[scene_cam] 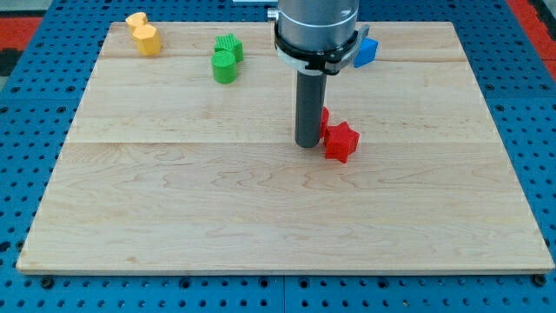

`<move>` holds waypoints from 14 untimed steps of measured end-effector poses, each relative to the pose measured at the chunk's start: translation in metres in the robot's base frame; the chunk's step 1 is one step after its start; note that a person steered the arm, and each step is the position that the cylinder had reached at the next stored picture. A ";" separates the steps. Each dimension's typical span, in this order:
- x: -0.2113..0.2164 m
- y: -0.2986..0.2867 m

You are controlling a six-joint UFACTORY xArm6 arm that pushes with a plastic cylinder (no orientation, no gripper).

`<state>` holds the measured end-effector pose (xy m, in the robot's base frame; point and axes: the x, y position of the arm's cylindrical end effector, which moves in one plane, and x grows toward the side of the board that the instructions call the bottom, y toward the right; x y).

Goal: Place the blue cube close to the green star

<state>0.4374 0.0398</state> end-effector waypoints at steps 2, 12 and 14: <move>-0.023 0.004; -0.176 0.046; -0.188 0.001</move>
<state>0.2491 0.0406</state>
